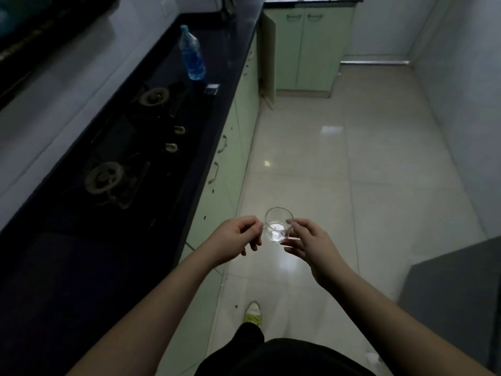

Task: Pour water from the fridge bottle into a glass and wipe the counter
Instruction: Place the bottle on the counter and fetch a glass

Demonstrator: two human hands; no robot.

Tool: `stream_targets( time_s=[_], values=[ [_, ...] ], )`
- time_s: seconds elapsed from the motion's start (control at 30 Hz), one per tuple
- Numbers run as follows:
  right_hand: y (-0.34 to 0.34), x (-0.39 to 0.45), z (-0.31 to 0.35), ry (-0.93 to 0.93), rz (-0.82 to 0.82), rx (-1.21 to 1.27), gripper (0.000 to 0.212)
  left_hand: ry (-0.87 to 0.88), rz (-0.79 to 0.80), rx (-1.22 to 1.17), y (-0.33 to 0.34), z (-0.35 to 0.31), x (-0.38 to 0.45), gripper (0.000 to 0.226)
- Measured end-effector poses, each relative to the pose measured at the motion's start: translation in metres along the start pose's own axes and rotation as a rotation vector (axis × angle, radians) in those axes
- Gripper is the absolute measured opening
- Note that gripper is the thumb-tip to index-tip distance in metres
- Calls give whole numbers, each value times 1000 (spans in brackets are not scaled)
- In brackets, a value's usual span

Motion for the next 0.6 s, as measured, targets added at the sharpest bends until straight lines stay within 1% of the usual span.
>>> stream_targets(
  time_s=[0.13, 0.3, 0.6],
  values=[
    [13, 33, 9, -32, -25, -39, 20, 40, 46, 73, -25, -10, 34, 30],
    [30, 71, 21, -50, -53, -36, 20, 65, 79, 84, -57, -22, 74, 29],
    [23, 135, 46, -92, -160, 5, 18, 102, 138, 56, -73, -58, 147, 28]
  ],
)
Point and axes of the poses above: each hand's wrist, its own x-axis towards the middle knuckle, its own y-axis out of the palm, z = x × y, the point moved 3 cm from there along x, towards the middle knuckle, and after that the axes turned 13 degrees about -y, right-handed, at the moved point
